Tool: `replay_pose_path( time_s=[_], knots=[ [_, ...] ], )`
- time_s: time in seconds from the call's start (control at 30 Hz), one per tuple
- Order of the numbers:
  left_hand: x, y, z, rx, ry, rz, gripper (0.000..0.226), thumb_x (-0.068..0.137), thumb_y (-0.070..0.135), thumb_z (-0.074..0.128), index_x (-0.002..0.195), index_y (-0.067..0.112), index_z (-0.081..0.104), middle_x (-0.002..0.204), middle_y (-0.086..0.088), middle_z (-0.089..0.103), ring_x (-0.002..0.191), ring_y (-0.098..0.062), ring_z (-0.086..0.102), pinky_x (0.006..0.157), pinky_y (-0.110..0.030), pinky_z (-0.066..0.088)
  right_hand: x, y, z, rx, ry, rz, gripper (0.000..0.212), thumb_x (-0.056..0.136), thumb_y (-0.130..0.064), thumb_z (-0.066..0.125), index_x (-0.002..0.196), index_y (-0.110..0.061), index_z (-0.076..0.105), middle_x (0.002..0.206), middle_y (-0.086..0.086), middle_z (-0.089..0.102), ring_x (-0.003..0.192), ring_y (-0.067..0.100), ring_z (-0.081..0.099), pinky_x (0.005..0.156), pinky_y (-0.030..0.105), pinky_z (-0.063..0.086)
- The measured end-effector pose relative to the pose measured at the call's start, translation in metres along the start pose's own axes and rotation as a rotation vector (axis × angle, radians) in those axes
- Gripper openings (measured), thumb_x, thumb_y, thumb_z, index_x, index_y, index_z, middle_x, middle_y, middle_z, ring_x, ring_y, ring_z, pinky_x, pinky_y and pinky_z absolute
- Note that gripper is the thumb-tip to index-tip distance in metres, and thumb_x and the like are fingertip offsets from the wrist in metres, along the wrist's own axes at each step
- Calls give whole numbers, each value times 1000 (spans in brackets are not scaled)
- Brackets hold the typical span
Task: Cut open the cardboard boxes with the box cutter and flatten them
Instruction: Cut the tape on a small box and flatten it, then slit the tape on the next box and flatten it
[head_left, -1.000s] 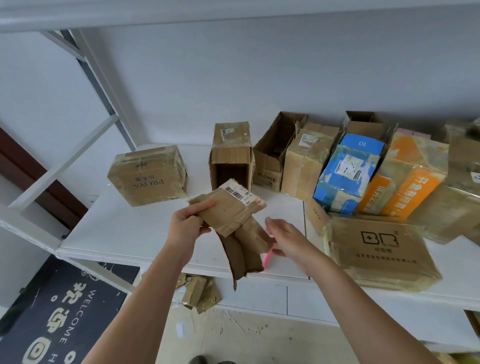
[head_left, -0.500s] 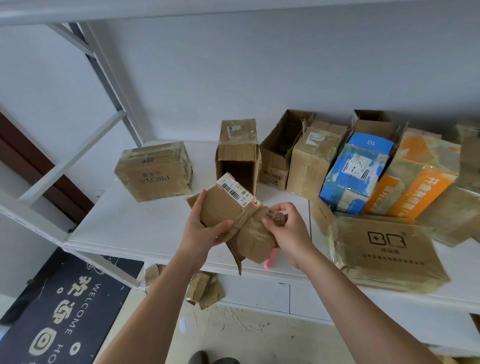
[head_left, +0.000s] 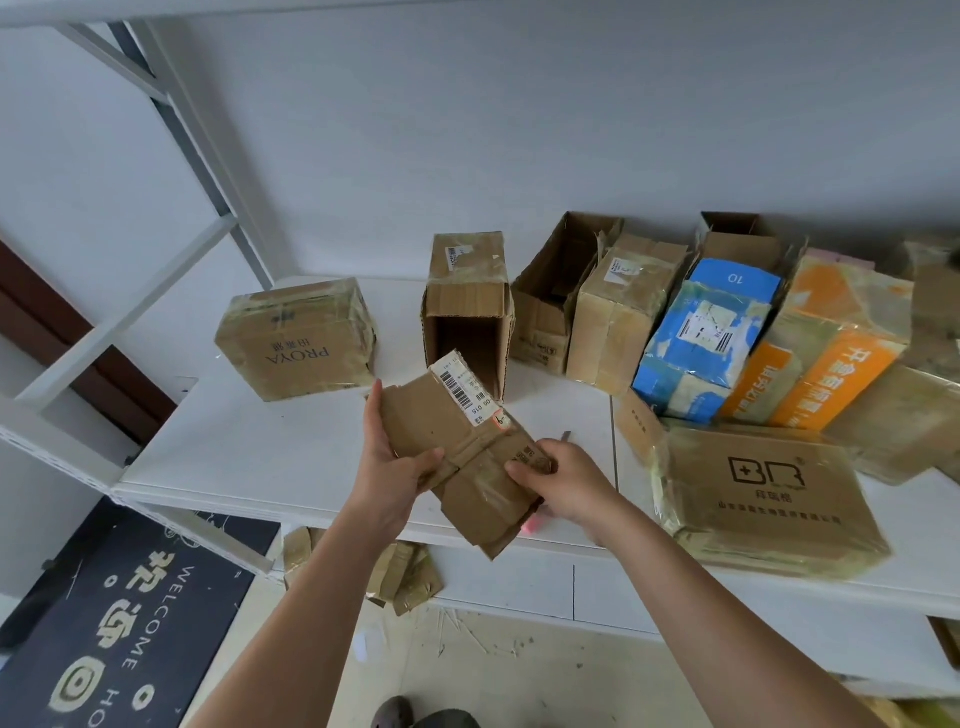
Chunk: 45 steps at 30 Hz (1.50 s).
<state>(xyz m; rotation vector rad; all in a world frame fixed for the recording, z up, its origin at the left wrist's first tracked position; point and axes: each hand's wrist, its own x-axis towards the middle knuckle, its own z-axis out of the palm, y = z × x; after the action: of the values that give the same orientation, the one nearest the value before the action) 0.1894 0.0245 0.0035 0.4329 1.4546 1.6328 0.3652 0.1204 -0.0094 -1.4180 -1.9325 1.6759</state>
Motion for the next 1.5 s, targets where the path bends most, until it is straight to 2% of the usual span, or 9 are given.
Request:
replay_pose_path(
  time_s=[0.2,0.3,0.43,0.53,0.67,0.8,0.97,1.17,1.5],
  knots=[
    [7,-2,-41,87,305,-10,77,85,-4,69,145,32,39,112,-9,58,99,-24,63,76,-42,60,18,-7,14,-292,62,-211,9,92,-16,67,86,-16,60,79,-3,60,82,19,58,58,16,39],
    [14,-5,-73,318,438,-51,34,85,1,72,118,9,67,89,-12,67,77,-22,67,59,-25,56,37,-8,37,-345,158,-247,25,90,-14,70,112,-19,58,95,-5,55,87,11,52,59,3,35],
    [25,-19,-101,664,539,-7,36,88,4,68,122,11,61,104,-11,63,85,-23,63,71,-31,53,59,-6,83,-399,240,-404,48,91,4,61,132,-21,49,110,2,39,83,4,49,65,2,39],
    [32,-39,-111,1172,458,66,57,88,2,61,140,21,50,147,-8,39,127,-30,43,104,-44,41,76,3,112,-415,214,-477,37,94,8,50,124,-10,62,123,12,44,109,25,53,95,25,46],
    [42,-55,-120,1423,123,62,65,96,16,49,154,34,24,164,10,4,152,-14,-1,121,-44,1,89,26,130,-740,87,-471,43,107,-28,34,149,-27,41,166,-4,8,151,28,7,122,46,11],
    [49,-67,-133,1517,-45,83,52,106,38,23,153,48,1,163,11,-13,151,-14,-13,122,-40,-4,95,44,123,-976,-24,-461,58,101,-57,9,156,-40,4,159,-22,-22,148,14,-26,118,49,-14],
    [46,-76,-131,1633,-53,58,51,103,50,9,141,54,-24,160,8,-26,148,-16,-22,122,-40,-7,96,46,129,-1205,-3,-446,59,102,-53,4,156,-33,-11,157,-13,-31,145,17,-32,113,47,-26],
    [52,-62,-120,1714,-106,-69,54,103,52,10,150,47,-15,162,2,-23,150,-21,-17,122,-44,-5,94,12,147,-1206,-67,-337,65,104,-38,20,156,-15,-13,161,6,-26,147,20,-28,113,44,-24],
    [60,-71,-130,1650,-180,-131,53,103,52,8,145,49,-24,156,5,-35,144,-17,-32,118,-41,-16,92,22,157,-1129,-275,-345,67,101,-59,8,150,-29,-27,154,-6,-40,141,15,-37,115,41,-23]
  ],
)
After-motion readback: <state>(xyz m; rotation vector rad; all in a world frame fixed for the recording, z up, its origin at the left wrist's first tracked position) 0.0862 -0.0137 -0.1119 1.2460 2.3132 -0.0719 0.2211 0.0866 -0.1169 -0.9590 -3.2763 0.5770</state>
